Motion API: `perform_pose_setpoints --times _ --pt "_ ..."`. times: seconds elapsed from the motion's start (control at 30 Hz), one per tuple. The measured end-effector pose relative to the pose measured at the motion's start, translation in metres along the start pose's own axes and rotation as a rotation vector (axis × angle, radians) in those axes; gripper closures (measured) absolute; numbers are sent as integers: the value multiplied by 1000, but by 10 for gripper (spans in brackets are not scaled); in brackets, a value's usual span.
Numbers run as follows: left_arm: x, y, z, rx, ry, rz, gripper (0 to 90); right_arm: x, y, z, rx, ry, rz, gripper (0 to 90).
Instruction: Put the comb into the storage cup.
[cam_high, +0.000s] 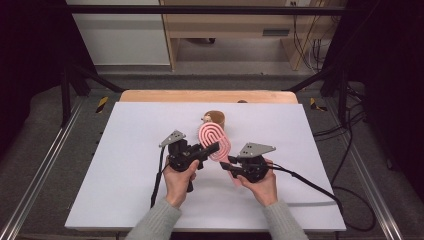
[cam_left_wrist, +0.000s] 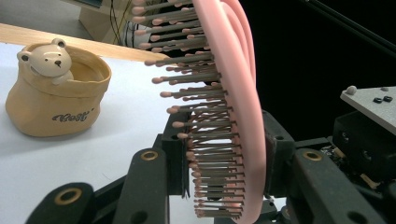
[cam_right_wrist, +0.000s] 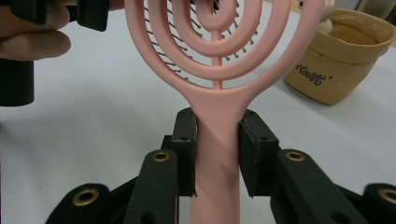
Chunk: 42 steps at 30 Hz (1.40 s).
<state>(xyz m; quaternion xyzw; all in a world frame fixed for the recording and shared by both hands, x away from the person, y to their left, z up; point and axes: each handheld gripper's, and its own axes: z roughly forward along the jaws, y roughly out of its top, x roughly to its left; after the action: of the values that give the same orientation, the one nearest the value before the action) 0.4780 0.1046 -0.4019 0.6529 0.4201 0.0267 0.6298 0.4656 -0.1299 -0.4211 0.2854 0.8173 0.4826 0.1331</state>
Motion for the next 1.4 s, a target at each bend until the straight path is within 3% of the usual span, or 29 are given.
perform_pose_setpoints --times 0.83,1.07,1.4 --pt "-5 5 -2 -10 -27 31 627 1 1 0 -28 17 20 704" --pt "-11 7 -2 -14 -21 77 628 1 2 -3 -36 20 23 702" --pt "-13 10 0 -19 -23 82 630 1 2 -4 -45 22 24 692"
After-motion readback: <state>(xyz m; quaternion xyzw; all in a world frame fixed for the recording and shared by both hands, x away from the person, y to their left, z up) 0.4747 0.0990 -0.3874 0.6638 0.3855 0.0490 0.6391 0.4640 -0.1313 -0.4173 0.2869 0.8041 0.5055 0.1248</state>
